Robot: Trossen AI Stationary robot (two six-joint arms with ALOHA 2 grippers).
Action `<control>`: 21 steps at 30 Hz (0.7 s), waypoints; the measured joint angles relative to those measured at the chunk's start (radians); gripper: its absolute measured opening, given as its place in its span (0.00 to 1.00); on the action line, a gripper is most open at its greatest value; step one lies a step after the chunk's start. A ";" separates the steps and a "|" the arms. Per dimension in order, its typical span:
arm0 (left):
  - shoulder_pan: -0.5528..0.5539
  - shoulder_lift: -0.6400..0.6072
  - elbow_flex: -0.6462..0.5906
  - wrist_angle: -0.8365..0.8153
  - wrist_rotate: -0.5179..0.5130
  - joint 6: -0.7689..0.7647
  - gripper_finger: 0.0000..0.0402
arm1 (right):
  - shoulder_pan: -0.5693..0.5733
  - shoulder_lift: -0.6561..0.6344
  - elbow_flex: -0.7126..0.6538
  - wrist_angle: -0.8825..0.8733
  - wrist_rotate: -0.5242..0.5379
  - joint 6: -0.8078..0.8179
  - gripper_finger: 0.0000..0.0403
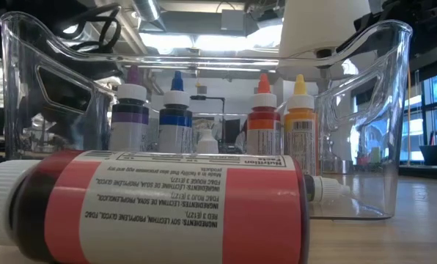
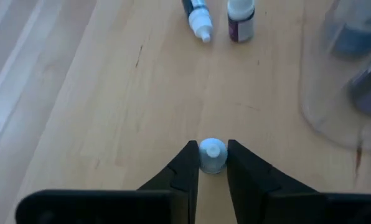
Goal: Pick & Place food coloring
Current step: Put the small green food coloring bottle into the container
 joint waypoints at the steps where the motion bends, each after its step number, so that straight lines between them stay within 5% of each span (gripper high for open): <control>1: 0.000 -0.002 0.001 0.003 -0.001 0.000 0.15 | 0.000 0.000 0.000 0.000 0.000 0.000 0.26; 16: 0.002 -0.118 0.156 -0.188 -0.232 0.061 0.15 | 0.000 0.000 0.000 0.008 0.000 0.002 0.26; 21: 0.002 -0.170 0.214 -0.133 -0.143 0.066 0.15 | 0.000 0.000 0.000 0.013 0.000 0.001 0.26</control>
